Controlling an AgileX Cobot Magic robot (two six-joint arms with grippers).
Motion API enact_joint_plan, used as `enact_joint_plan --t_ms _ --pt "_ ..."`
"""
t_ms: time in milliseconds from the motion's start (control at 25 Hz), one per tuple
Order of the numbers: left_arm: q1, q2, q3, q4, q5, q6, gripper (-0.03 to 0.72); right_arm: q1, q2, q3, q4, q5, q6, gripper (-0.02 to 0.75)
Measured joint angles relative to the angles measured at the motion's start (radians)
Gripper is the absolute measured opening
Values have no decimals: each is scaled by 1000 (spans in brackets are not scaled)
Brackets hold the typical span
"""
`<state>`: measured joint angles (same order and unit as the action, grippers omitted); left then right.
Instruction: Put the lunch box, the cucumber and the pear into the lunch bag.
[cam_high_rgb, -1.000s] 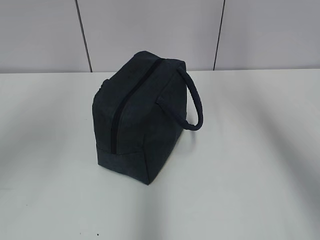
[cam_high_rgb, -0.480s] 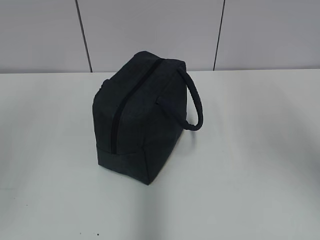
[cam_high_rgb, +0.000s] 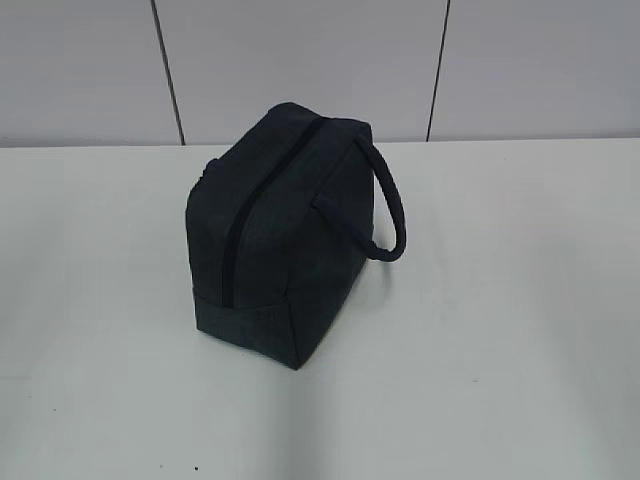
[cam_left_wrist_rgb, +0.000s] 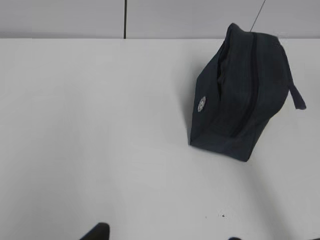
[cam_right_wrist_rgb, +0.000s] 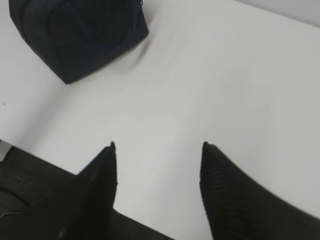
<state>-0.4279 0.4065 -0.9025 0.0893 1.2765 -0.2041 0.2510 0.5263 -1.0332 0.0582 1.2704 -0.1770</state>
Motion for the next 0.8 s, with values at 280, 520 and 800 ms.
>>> enact_joint_plan --t_ms 280,520,800 --pt "0 -193 160 -11 -12 -2 424 0 -279 250 15 2 -28 420" --pt "0 -333 233 -10 -33 -4 424 0 -446 403 24 -32 -28 420" --pt "0 -388 301 43 -109 -4 424 0 -496 527 25 -101 -28 420"
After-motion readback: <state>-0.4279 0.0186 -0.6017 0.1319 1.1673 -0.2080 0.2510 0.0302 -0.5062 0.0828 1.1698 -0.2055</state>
